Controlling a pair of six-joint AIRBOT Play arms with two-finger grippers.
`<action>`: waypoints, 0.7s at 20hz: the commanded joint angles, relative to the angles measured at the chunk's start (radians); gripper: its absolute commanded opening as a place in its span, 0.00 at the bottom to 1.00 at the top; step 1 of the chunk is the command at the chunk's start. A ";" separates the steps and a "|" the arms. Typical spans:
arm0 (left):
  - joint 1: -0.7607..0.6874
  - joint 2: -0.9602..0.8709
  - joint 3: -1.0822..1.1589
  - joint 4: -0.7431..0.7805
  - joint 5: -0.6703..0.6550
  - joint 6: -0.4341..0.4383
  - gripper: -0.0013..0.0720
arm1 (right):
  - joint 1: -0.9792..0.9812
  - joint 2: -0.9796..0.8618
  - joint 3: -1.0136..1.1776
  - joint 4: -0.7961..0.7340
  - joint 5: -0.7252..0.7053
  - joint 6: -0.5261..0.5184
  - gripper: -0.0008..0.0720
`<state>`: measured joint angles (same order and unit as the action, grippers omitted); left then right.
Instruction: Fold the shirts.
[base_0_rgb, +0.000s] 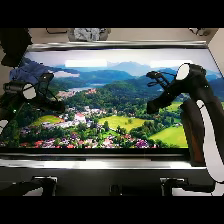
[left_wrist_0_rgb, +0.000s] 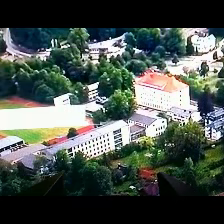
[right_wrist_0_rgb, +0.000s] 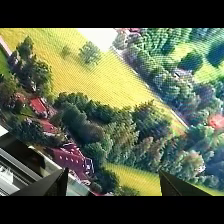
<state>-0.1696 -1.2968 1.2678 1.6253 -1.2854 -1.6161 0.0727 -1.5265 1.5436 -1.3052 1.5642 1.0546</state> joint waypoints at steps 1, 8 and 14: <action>0.000 0.001 0.000 0.000 0.000 0.000 0.99 | 0.000 0.000 0.000 0.000 0.001 0.000 0.93; 0.000 0.001 0.000 0.000 0.000 0.000 0.99 | 0.000 -0.001 0.000 -0.001 -0.047 -0.016 0.93; 0.000 -0.004 0.000 -0.002 0.068 -0.001 0.99 | 0.000 -0.001 0.000 0.003 -0.099 -0.017 0.93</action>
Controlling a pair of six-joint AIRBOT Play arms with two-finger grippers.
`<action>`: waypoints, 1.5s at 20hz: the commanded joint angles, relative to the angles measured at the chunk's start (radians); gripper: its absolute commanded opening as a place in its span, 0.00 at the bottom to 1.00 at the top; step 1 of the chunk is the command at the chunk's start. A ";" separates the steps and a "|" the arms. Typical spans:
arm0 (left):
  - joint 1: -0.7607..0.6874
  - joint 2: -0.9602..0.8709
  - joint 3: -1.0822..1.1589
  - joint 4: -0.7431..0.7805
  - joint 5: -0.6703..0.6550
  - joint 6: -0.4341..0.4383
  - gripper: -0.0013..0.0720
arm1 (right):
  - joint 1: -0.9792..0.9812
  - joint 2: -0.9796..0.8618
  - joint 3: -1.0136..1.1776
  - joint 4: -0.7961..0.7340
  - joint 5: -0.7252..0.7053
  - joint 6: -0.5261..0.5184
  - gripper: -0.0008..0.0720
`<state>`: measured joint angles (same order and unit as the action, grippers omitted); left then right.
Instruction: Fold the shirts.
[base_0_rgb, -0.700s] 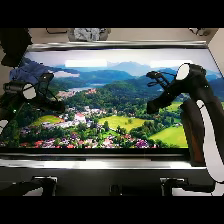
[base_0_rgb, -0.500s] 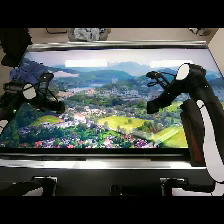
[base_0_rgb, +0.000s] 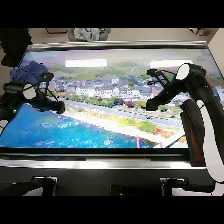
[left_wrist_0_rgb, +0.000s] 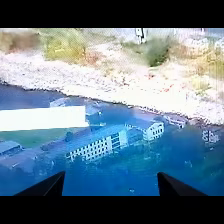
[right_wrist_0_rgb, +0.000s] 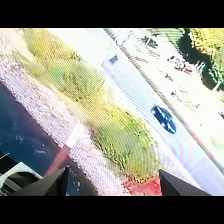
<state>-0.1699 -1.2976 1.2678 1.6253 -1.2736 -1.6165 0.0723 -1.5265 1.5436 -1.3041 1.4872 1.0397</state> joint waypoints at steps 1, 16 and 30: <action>0.000 -0.010 0.000 -0.004 0.127 0.000 0.99 | 0.001 -0.001 0.000 0.002 -0.024 -0.008 0.93; 0.586 -0.665 0.859 -0.105 0.258 -0.257 0.99 | 0.001 -0.006 0.000 0.005 -0.082 0.070 0.93; 0.741 -0.838 0.664 -0.538 0.845 -0.294 0.99 | 0.001 -0.006 0.000 0.017 0.027 0.171 0.93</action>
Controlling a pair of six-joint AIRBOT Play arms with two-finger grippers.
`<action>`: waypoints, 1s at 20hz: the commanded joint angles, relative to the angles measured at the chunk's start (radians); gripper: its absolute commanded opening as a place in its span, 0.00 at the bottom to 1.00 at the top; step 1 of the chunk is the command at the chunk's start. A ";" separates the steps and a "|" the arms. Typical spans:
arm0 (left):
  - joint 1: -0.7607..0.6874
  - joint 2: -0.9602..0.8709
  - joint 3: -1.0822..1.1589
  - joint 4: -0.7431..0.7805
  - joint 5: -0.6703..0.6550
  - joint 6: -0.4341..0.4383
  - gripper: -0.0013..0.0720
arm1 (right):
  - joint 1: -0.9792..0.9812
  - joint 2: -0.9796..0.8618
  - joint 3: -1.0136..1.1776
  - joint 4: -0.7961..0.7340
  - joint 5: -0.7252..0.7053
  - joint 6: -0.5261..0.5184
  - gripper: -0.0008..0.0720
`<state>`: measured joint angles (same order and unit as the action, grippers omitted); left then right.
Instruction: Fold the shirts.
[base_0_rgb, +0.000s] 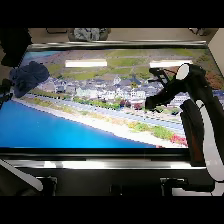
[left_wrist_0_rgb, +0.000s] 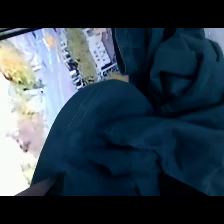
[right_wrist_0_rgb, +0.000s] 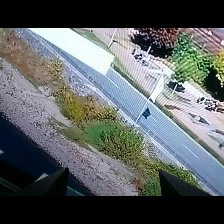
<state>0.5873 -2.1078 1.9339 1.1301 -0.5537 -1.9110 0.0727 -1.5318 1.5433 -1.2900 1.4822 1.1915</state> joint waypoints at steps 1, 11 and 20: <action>-0.028 -0.035 -0.002 -0.043 0.146 0.000 0.99 | 0.001 0.000 0.000 0.005 0.034 0.026 0.93; -0.050 -0.079 0.000 -0.031 0.156 0.122 0.89 | 0.001 0.000 0.000 0.099 0.048 0.055 0.93; -0.026 -0.115 0.000 -0.128 0.233 -0.087 0.05 | 0.001 0.010 0.000 0.101 0.050 0.055 0.93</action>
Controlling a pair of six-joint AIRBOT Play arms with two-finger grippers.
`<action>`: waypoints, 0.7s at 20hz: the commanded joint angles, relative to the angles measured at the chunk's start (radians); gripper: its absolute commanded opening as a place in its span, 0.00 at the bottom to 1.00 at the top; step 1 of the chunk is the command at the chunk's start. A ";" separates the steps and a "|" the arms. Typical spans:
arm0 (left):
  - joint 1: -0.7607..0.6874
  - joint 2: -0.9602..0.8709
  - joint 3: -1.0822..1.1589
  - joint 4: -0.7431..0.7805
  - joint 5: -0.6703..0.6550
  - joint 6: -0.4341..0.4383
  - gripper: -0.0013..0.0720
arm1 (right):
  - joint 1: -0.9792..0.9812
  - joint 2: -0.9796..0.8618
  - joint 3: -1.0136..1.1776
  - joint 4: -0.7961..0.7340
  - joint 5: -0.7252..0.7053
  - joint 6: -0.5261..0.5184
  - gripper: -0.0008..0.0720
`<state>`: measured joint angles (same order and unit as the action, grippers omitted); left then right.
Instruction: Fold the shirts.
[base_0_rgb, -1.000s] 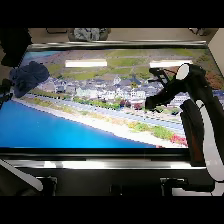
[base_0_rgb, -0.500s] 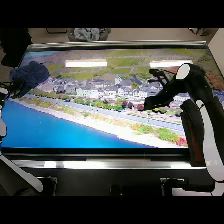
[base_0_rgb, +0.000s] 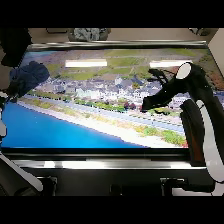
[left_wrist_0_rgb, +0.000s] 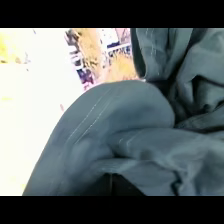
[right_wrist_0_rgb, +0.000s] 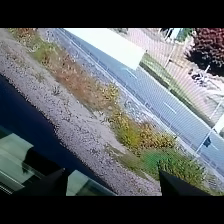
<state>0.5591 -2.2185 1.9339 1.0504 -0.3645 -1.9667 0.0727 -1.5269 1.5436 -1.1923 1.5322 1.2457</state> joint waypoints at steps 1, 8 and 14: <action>0.005 0.000 0.000 -0.064 0.043 -0.031 0.05 | 0.001 0.008 0.000 0.004 0.003 0.000 0.93; 0.002 0.235 0.000 -0.064 0.033 0.366 0.04 | 0.000 0.033 0.000 0.002 -0.026 -0.017 0.93; -0.053 0.528 0.000 -0.064 -0.023 0.609 0.04 | 0.000 0.048 0.000 0.003 -0.047 -0.030 0.93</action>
<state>0.5339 -1.8172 1.9339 0.9878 -0.3672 -1.5101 0.0727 -1.4876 1.5433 -1.1900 1.4944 1.2221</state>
